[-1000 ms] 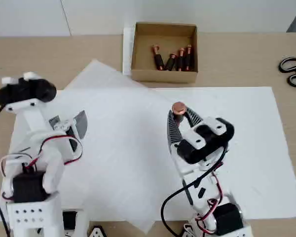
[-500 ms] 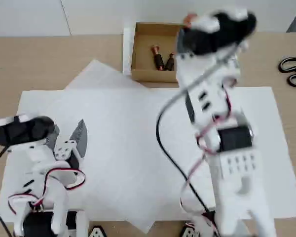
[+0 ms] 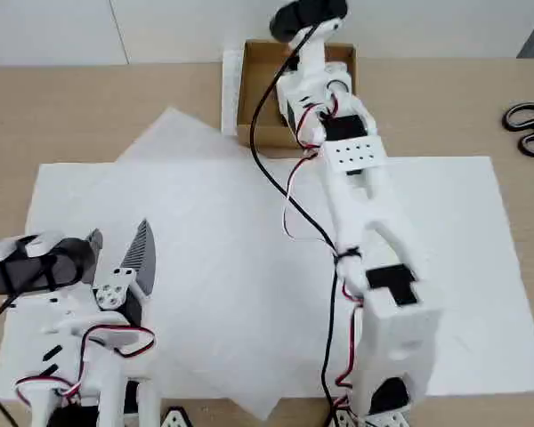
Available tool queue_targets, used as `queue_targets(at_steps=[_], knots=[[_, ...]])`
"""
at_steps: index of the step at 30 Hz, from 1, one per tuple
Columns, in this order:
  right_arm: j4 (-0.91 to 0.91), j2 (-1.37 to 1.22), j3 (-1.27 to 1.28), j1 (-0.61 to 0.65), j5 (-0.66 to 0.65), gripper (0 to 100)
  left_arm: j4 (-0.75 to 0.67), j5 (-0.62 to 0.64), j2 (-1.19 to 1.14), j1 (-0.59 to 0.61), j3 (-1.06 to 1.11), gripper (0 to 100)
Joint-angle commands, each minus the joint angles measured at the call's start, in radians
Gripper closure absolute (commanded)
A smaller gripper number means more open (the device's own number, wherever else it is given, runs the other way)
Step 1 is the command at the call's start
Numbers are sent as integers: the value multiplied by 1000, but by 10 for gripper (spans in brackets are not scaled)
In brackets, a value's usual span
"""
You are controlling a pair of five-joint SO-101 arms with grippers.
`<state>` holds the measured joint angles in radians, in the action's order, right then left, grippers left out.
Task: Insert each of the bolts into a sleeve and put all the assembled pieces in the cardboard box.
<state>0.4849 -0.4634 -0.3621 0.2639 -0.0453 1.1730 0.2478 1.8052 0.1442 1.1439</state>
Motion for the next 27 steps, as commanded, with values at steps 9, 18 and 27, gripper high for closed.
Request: queue_targets(at_steps=[9,18,27], knots=[[-24,-415,-450,-33,-8,995,-23,0,8,-3,2,781],[-24,-539,-531,-33,-11,992,-21,0,8,-3,4,781],[-22,-559,-534,-39,-11,972,-20,0,8,-3,4,781]])
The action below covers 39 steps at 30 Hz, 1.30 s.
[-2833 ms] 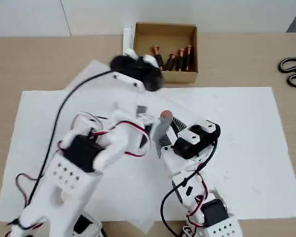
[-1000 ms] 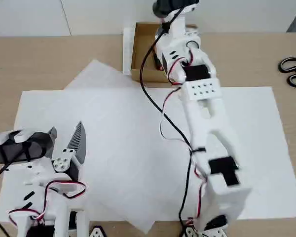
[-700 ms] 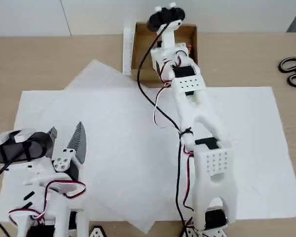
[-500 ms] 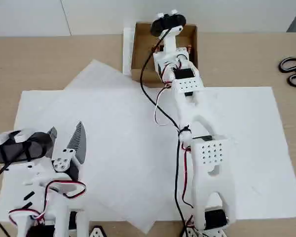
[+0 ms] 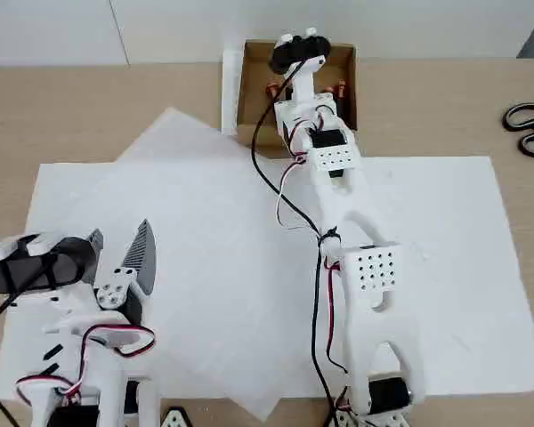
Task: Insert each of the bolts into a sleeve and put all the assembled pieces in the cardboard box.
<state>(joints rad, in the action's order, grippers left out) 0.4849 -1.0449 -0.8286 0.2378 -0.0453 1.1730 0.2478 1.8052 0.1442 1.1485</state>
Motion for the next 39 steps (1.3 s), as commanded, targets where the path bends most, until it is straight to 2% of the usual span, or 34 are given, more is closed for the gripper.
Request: queue_targets(at_steps=[1,6,10,26,33,39], knots=[[-22,24,-68,-13,-12,946,-20,0,8,-3,-1,781],[15,28,-75,-13,-12,742,-20,0,8,-3,-1,781],[85,62,-135,-15,-12,664,-23,2,8,-3,-1,781],[420,315,-543,-4,-12,658,-58,3,8,-3,-1,781],[803,435,-864,18,-12,658,-69,0,8,3,13,781],[1106,682,-858,16,-11,658,-71,-2,8,3,58,781]])
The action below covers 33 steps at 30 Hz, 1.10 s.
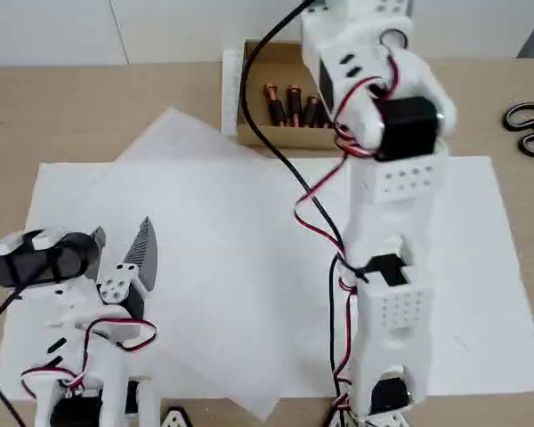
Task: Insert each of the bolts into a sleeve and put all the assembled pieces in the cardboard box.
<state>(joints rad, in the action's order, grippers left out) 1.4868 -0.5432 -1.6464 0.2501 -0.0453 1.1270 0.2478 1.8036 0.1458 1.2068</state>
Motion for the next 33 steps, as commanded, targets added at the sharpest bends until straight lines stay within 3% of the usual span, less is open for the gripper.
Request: queue_targets(at_steps=[1,10,19,25,33], knots=[[124,231,-38,2,-11,658,-23,-2,9,2,1,781],[174,591,-28,1,-11,658,-20,2,9,2,1,781],[176,940,170,-5,-12,658,-20,2,9,2,4,781],[176,1231,459,-137,-6,658,-20,2,9,-3,42,781],[173,1592,1125,-145,-6,658,-26,3,9,-5,44,781]])
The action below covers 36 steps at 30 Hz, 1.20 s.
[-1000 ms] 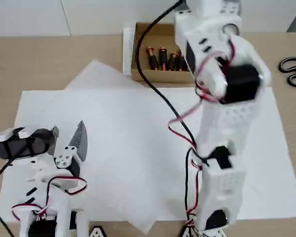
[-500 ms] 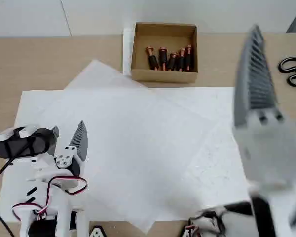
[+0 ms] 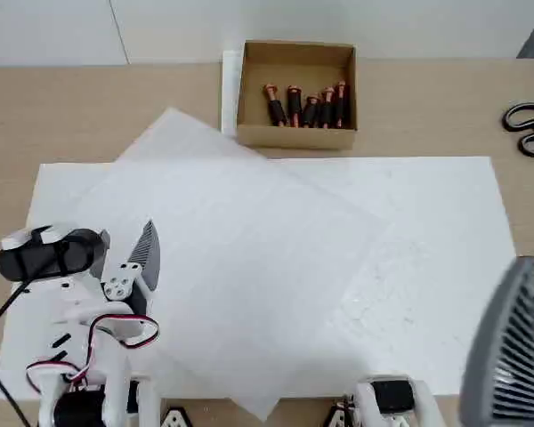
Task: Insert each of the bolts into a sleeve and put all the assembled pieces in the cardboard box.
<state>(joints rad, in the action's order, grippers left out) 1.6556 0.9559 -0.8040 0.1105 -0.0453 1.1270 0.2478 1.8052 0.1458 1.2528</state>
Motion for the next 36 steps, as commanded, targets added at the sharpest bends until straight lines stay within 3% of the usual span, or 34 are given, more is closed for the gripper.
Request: queue_targets(at_steps=[1,7,12,16,20,26,36], knots=[[4,136,394,-7,-6,658,-26,3,8,-5,-2,781],[-88,394,1123,-8,-9,658,-26,3,8,0,-1,781],[-469,687,1620,-10,-12,658,-34,2,8,0,1,781],[-668,874,1919,-12,-12,658,-158,-3,8,3,94,781],[-690,848,1981,-42,-11,658,-296,-5,8,3,191,781],[-774,858,2082,-85,-11,658,-396,0,8,2,325,781],[-774,858,2272,-84,-11,658,-427,0,8,2,420,781]])
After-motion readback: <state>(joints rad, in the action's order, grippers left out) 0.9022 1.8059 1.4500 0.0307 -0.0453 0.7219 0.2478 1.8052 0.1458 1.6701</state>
